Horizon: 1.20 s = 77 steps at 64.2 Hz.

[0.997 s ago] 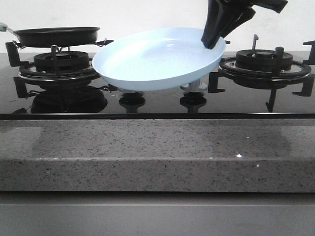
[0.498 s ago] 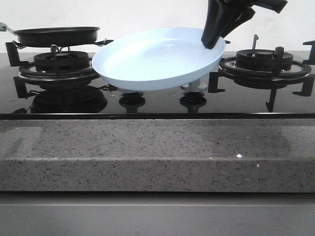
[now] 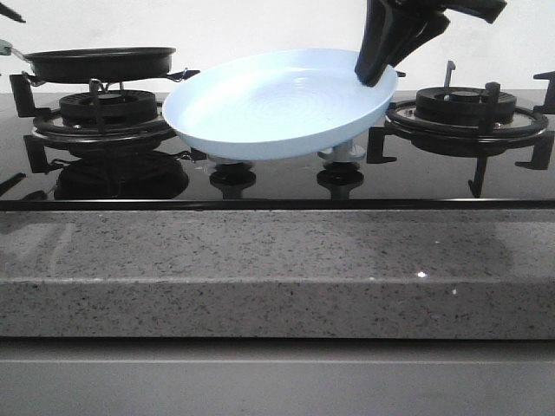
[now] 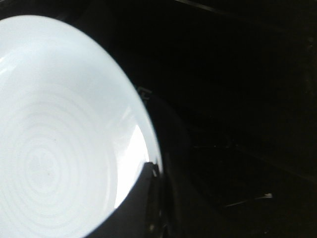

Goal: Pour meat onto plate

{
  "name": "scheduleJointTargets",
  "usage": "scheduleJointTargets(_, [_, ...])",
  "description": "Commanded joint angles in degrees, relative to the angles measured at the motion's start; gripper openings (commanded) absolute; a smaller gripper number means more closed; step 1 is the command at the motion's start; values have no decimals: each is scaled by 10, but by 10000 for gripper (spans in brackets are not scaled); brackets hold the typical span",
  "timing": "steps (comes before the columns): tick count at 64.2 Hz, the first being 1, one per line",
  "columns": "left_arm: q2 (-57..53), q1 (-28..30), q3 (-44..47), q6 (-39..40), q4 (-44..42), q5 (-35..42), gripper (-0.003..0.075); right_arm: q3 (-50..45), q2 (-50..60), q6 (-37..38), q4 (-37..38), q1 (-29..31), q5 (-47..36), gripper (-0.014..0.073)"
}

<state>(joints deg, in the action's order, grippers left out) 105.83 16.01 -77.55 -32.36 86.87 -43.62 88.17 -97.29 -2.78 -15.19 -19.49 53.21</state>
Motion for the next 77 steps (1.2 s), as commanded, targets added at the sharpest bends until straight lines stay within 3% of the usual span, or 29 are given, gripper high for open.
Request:
scheduleJointTargets(1, [-27, -3, -21, 2, 33, -17, 404, 14, 31, -5, -11, 1, -26, -58])
scheduleJointTargets(13, [-27, -3, -21, 2, 33, -17, 106, 14, 31, -5, -11, 1, -26, -58])
scheduleJointTargets(20, [-27, -3, -21, 2, 33, -17, -15, 14, 31, -5, -11, 1, -26, -58])
scheduleJointTargets(50, [-117, -8, -26, -56, 66, -49, -20, 14, 31, -5, -11, 1, -26, -58])
scheduleJointTargets(60, [-168, -29, -26, -65, 30, -47, -20, 14, 31, -5, -11, 1, -26, -58])
scheduleJointTargets(77, [-239, -128, -26, -65, -89, -8, -20, 14, 31, -5, -11, 1, -26, -58])
